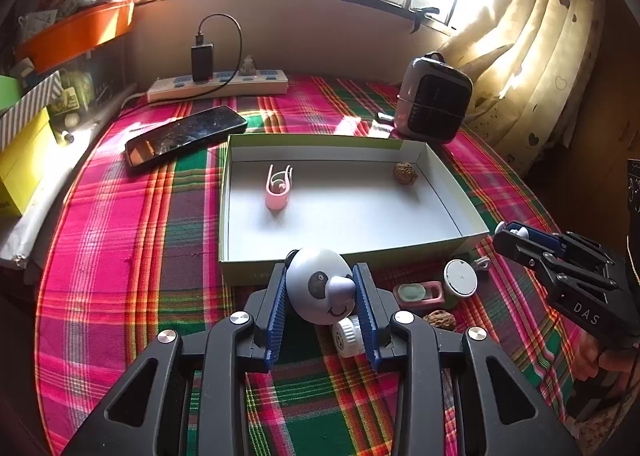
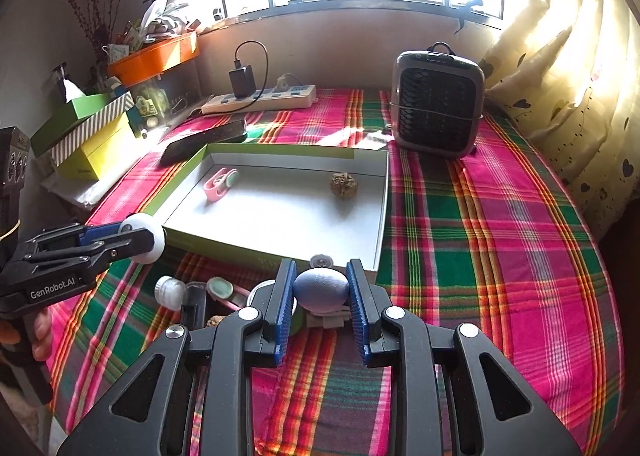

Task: Organize objects
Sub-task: 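Carry the white toy and white egg over the box with both grippers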

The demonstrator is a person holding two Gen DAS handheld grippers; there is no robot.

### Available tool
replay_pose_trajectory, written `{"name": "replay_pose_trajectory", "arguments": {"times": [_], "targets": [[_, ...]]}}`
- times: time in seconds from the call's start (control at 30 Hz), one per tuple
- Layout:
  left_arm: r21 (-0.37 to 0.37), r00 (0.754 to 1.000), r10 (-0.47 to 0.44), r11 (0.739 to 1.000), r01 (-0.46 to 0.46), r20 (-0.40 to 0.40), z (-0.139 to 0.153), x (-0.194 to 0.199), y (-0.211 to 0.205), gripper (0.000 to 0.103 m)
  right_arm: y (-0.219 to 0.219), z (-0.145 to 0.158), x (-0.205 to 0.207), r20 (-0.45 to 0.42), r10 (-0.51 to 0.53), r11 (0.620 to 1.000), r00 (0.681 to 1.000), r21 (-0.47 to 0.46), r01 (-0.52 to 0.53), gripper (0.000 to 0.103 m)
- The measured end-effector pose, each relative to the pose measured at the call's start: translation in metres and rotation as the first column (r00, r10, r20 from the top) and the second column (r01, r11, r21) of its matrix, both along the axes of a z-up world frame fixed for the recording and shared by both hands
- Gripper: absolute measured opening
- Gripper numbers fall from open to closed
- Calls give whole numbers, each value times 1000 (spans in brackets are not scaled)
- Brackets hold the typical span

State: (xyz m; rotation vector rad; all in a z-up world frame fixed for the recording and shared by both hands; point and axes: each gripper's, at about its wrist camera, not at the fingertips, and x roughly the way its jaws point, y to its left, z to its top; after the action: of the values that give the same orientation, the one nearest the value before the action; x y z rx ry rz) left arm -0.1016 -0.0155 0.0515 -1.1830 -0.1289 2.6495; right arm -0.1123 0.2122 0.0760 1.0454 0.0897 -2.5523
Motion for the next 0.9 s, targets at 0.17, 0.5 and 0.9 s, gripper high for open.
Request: {"name": "replay_pose_trajectory", "arguments": {"times": [0.17, 0.5, 0.9], "targets": [[-5, 1000, -5, 1000, 5, -6, 2, -7, 3, 30, -8, 6, -10, -13, 27, 1000, 1000, 0, -27, 27], [-4, 1000, -2, 1000, 2, 0, 1, -23, 3, 30, -24, 10, -42, 0, 80, 997, 997, 6, -80, 27], [-8, 1000, 8, 1000, -8, 10, -5, -42, 2, 30, -51, 0, -90, 48, 144, 989, 988, 25, -146, 27]]}}
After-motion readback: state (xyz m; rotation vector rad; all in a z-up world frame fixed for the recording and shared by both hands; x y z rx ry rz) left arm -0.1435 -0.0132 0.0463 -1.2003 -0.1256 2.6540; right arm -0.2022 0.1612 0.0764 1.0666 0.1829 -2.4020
